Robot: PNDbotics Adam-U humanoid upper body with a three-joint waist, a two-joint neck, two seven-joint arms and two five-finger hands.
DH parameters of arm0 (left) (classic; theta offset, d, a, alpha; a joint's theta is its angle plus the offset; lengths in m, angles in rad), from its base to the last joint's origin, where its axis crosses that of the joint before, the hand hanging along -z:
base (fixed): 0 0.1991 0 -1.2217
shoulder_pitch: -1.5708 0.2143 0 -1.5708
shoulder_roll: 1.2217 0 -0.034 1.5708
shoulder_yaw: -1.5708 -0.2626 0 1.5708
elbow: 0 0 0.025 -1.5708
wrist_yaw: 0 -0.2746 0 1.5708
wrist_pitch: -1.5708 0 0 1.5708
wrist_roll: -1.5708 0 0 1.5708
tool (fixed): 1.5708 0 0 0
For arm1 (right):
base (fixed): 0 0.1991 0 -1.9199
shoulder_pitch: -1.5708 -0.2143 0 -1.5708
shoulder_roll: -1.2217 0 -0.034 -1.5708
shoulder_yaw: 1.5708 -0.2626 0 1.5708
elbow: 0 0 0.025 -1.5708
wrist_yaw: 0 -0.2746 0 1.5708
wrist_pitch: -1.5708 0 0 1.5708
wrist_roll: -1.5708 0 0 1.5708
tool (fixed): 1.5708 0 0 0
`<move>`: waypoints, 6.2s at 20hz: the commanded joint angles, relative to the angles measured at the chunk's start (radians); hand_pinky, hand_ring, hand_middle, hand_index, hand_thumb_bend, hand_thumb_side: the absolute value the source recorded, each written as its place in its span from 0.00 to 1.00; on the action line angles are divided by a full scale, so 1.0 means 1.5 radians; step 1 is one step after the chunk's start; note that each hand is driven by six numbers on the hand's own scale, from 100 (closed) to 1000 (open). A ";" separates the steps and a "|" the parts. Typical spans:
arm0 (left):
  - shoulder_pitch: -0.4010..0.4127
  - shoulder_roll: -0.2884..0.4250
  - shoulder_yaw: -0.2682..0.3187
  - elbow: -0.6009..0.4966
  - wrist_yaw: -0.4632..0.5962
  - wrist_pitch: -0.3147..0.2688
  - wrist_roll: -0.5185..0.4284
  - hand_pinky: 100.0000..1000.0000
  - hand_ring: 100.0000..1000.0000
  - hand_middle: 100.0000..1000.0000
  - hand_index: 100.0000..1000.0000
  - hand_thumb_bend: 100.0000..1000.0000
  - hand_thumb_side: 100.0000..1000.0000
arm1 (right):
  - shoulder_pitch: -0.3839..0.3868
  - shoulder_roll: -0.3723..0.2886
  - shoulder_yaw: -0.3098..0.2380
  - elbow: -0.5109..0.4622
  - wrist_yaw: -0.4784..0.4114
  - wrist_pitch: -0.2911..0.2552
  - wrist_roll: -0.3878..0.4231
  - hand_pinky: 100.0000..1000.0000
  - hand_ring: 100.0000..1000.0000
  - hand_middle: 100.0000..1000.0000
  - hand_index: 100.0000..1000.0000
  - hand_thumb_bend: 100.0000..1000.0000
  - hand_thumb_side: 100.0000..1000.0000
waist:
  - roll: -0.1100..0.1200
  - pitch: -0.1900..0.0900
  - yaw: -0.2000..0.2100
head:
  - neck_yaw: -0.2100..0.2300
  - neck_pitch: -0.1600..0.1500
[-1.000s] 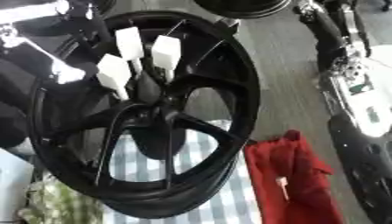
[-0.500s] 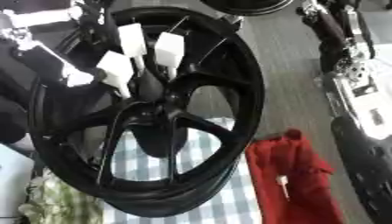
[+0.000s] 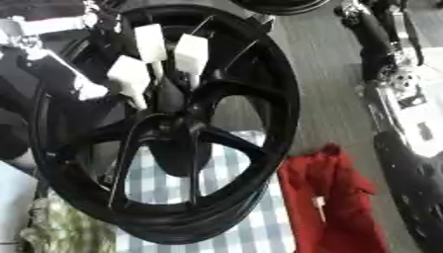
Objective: Pull the pin out of the wheel hub.
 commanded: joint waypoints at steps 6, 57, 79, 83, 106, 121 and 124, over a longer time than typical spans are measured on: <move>-0.008 -0.004 0.009 0.013 -0.012 0.002 0.011 0.63 0.67 0.73 0.73 0.24 0.02 | -0.009 -0.009 -0.003 -0.005 0.006 0.000 0.001 0.86 0.70 0.75 0.76 0.35 0.38 | -0.003 -0.007 -0.003 | 0.003 -0.001; -0.003 -0.013 0.007 -0.003 0.023 0.042 -0.013 0.56 0.56 0.72 0.70 0.19 0.03 | -0.005 -0.007 -0.005 0.001 0.006 0.000 -0.005 0.87 0.70 0.75 0.76 0.32 0.39 | -0.006 0.000 -0.004 | 0.008 -0.001; 0.001 -0.015 0.003 0.000 0.021 0.065 -0.014 0.51 0.50 0.66 0.71 0.20 0.04 | -0.005 -0.007 -0.006 0.001 0.008 -0.001 -0.001 0.87 0.70 0.75 0.76 0.31 0.40 | -0.007 0.002 -0.003 | 0.009 -0.001; 0.002 -0.016 0.005 0.001 0.023 0.063 -0.005 0.49 0.48 0.61 0.69 0.16 0.00 | -0.004 -0.006 -0.006 0.002 0.007 -0.001 -0.001 0.87 0.70 0.75 0.76 0.31 0.40 | -0.008 0.003 -0.003 | 0.009 -0.001; 0.005 0.002 0.025 -0.023 0.026 0.037 0.021 0.31 0.21 0.33 0.43 0.00 0.00 | -0.005 -0.007 -0.005 0.002 0.002 -0.002 -0.003 0.87 0.70 0.75 0.77 0.29 0.41 | -0.006 0.001 -0.003 | 0.006 -0.001; 0.018 0.042 0.088 -0.070 0.070 0.021 0.017 0.28 0.12 0.26 0.37 0.00 0.00 | -0.005 -0.012 -0.006 -0.002 0.002 -0.004 -0.003 0.87 0.70 0.75 0.77 0.28 0.42 | -0.005 0.000 -0.003 | 0.001 -0.001; 0.027 0.072 0.138 -0.115 0.097 0.038 0.040 0.28 0.12 0.26 0.37 0.00 0.00 | -0.003 -0.015 -0.009 -0.003 0.002 -0.005 -0.006 0.87 0.70 0.75 0.77 0.28 0.44 | -0.005 -0.001 0.000 | -0.001 -0.001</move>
